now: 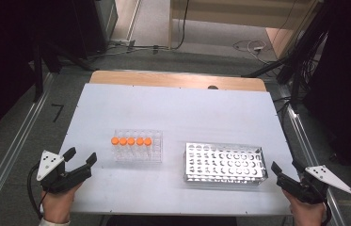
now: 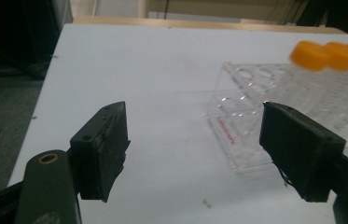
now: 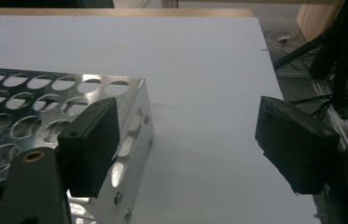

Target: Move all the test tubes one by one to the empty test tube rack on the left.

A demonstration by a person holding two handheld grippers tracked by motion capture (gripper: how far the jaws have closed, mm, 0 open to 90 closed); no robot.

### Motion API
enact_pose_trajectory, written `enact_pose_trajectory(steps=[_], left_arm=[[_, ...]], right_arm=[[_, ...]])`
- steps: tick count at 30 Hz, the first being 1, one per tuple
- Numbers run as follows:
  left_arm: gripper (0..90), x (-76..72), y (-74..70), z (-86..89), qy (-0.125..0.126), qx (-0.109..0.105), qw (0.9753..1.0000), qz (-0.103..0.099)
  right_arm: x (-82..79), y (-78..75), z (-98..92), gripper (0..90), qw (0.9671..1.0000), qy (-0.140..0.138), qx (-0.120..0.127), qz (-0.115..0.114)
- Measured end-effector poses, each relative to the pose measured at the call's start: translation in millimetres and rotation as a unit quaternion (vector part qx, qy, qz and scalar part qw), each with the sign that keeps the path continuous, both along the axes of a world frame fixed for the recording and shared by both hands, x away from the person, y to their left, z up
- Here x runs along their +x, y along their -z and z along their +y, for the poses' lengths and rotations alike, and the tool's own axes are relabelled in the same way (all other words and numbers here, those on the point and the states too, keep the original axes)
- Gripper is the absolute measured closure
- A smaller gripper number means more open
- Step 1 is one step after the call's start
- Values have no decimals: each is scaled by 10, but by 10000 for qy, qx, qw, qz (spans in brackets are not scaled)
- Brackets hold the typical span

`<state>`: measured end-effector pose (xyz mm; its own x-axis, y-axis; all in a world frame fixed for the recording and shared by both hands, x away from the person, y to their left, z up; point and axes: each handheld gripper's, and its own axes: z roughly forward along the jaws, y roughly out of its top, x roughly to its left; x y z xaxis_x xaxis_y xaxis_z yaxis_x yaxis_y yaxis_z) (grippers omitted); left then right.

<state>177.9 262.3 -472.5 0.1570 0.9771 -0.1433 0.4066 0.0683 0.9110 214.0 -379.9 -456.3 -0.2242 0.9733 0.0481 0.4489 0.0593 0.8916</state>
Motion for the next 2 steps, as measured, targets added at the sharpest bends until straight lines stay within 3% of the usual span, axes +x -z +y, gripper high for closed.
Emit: enact_pose_trajectory(steps=[2], left_arm=[[231, 24, 58, 68, -120, 7, 9999, 90]], right_arm=[[13, 27, -45, 203, 10000, 92, 12, 29]])
